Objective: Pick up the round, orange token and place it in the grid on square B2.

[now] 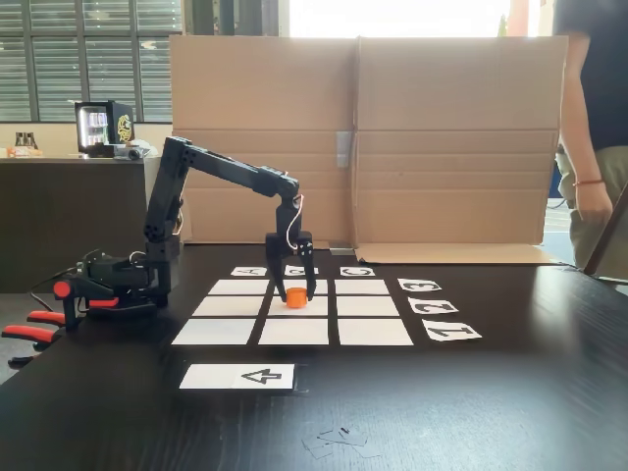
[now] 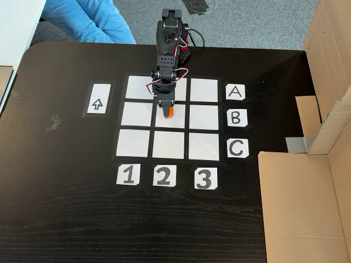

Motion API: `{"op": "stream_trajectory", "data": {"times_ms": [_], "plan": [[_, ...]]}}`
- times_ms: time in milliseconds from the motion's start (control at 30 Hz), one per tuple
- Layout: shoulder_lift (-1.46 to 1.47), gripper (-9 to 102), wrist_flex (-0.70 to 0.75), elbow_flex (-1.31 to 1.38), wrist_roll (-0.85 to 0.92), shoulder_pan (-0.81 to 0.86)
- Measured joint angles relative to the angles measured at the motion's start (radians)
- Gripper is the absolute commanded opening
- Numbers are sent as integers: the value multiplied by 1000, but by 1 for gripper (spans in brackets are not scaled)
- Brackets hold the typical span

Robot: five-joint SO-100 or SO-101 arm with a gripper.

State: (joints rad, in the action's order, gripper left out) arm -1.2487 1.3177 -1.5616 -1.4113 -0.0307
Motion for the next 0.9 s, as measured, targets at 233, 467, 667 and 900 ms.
{"op": "stream_trajectory", "data": {"times_ms": [233,467,667,900], "plan": [[0,35,-3,-3,-6,0],[0,64,-6,-54,-25,0],[-92,83,-87,-204,-28,9],[-341,91,-235,-439,-14,150]]}}
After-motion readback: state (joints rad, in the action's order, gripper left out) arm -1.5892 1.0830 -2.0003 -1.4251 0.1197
